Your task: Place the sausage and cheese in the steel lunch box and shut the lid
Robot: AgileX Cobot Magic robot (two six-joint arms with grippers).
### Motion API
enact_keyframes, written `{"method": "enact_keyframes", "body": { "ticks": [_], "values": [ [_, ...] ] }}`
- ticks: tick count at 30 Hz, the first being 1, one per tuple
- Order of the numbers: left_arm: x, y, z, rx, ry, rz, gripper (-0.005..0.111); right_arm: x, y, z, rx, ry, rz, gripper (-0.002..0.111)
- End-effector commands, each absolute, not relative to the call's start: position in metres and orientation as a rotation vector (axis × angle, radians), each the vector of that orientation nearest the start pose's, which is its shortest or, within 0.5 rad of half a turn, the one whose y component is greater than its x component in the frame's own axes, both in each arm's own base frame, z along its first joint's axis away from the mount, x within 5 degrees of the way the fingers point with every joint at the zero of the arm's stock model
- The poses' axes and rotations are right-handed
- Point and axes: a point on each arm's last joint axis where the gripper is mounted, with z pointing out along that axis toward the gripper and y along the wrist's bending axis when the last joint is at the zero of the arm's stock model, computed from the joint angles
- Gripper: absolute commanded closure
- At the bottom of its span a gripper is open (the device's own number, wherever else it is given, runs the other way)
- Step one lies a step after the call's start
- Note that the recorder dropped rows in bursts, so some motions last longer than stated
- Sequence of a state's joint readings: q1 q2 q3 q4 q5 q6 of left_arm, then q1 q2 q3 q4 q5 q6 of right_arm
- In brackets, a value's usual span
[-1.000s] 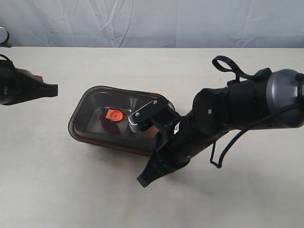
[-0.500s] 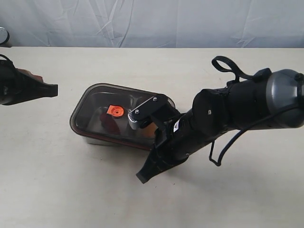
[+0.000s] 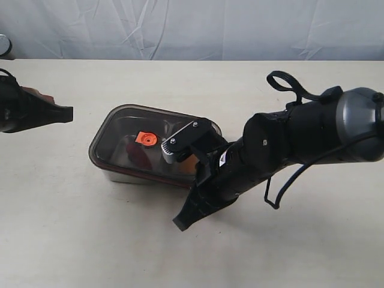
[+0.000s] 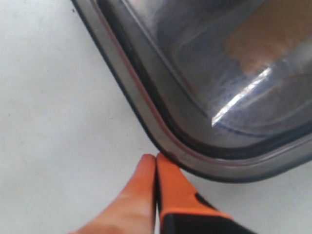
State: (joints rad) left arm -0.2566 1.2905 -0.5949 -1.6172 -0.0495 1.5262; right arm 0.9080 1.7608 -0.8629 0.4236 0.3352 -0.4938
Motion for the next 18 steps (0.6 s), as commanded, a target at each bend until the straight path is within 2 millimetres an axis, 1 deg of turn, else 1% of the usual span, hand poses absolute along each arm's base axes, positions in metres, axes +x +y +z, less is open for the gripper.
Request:
{"method": "enact_keyframes", "body": {
  "ticks": [1, 6, 18],
  "values": [
    [0.246, -0.059, 0.228, 0.143, 2.178, -0.151, 0.106, 0.188, 0.260, 0.149, -1.346, 2.351, 0.415, 0.109],
    [0.246, -0.059, 0.228, 0.143, 2.178, -0.151, 0.106, 0.189, 0.259, 0.160, -1.336, 2.312, 0.423, 0.109],
    [0.246, -0.059, 0.228, 0.144, 2.178, -0.153, 0.106, 0.192, 0.260, 0.161, -1.324, 2.277, 0.410, 0.109]
  ]
}}
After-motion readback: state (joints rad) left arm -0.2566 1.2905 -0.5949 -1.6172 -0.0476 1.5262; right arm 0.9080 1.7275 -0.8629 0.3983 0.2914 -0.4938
